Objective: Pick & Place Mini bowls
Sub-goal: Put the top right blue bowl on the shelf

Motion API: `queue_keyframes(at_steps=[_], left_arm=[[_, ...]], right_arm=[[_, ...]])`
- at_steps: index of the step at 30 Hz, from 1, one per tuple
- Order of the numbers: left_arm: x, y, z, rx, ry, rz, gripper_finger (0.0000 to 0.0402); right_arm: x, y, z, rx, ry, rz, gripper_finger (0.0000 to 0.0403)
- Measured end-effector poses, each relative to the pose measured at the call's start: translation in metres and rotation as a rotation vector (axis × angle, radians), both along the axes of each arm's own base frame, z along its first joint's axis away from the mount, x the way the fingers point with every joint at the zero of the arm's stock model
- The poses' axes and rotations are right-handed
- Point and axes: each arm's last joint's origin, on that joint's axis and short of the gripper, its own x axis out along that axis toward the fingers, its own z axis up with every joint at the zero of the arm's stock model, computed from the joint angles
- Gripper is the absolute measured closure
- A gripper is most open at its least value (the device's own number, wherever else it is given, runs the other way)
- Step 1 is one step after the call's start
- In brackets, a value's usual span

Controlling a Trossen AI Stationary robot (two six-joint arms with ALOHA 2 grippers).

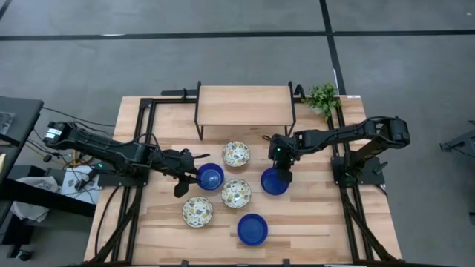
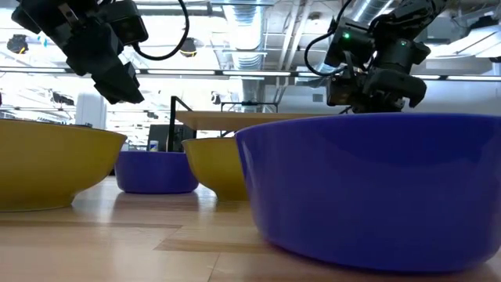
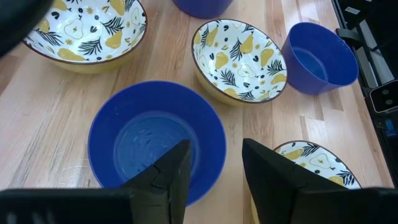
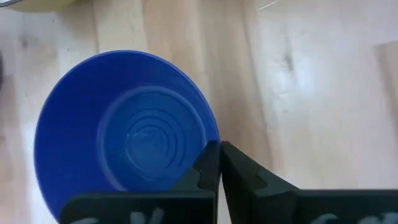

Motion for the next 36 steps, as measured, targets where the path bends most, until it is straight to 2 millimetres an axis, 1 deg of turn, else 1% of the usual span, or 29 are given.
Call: queue_keyframes(at_steps=[2, 6, 12, 18, 25, 29, 32, 36], left_arm=[[0.0, 0.0, 0.0, -0.005, 0.001, 0.003, 0.0258], [0.0, 0.0, 0.0, -0.007, 0.0, 0.004, 0.0258], [0.0, 0.0, 0.0, -0.008, -0.004, 0.004, 0.0258], [0.0, 0.0, 0.001, -0.011, -0.005, 0.006, 0.0258], [0.0, 0.0, 0.001, -0.023, -0.003, 0.013, 0.0258], [0.0, 0.0, 0.001, -0.023, -0.003, 0.013, 0.0258], [0.0, 0.0, 0.001, -0.023, -0.003, 0.013, 0.0258], [0.0, 0.0, 0.001, -0.024, -0.006, 0.013, 0.0258]], right_arm=[[0.001, 0.0, 0.003, 0.012, 0.008, 0.007, 0.0402], [0.007, -0.001, 0.016, 0.005, -0.002, 0.023, 0.0402], [0.017, -0.013, 0.046, -0.026, -0.025, 0.058, 0.0403], [0.018, -0.038, 0.079, -0.045, -0.022, 0.062, 0.0403], [0.016, -0.07, 0.132, -0.094, -0.091, 0.042, 0.0403], [0.011, -0.087, 0.161, -0.123, -0.132, 0.003, 0.0403], [0.005, -0.1, 0.177, -0.145, -0.157, -0.037, 0.0403], [-0.004, -0.118, 0.193, -0.183, -0.2, -0.092, 0.0403]])
